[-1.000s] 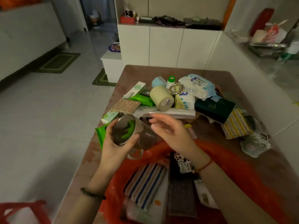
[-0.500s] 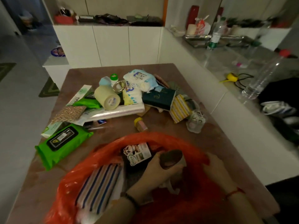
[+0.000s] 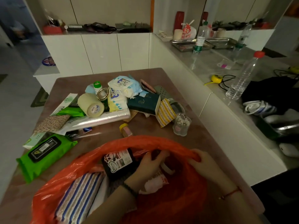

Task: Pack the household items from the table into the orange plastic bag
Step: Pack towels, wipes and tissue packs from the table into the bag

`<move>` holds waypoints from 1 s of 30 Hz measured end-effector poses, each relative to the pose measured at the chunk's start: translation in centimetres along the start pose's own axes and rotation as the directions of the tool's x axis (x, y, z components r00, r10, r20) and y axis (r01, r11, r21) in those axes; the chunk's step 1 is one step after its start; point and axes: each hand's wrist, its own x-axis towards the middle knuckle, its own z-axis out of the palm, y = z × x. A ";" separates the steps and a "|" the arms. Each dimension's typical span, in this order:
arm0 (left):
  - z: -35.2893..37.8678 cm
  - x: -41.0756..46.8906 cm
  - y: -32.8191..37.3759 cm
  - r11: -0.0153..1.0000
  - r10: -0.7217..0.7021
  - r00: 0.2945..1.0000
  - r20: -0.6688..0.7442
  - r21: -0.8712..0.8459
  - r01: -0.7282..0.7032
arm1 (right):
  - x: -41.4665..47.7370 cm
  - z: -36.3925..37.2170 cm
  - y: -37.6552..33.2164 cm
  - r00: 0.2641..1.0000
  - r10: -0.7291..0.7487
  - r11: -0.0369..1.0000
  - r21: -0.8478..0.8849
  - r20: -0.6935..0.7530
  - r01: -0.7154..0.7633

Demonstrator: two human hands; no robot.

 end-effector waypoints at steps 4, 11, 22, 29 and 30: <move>-2.2 -0.6 0.8 0.991 0.016 1.000 -0.002 0.134 -0.015 | 1.0 -2.2 -1.3 0.997 0.036 0.999 0.037 0.074 -0.039; -4.6 -1.8 2.8 0.995 0.099 0.995 -0.034 -0.014 -0.099 | 12.1 -1.8 -1.0 0.967 0.054 0.989 0.143 -0.250 -0.018; -6.1 -2.7 1.2 0.996 0.069 0.976 -0.208 -0.032 -0.077 | 16.3 3.5 3.1 0.857 0.212 0.944 0.326 -0.469 -0.055; -5.5 -1.7 2.7 0.984 0.168 0.965 -0.202 -0.032 -0.178 | 14.5 1.2 2.7 0.896 0.104 0.953 0.300 -0.431 0.033; -5.4 -1.6 2.8 0.982 0.175 0.966 -0.190 -0.036 -0.185 | 13.7 0.8 2.2 0.895 0.100 0.946 0.321 -0.436 0.051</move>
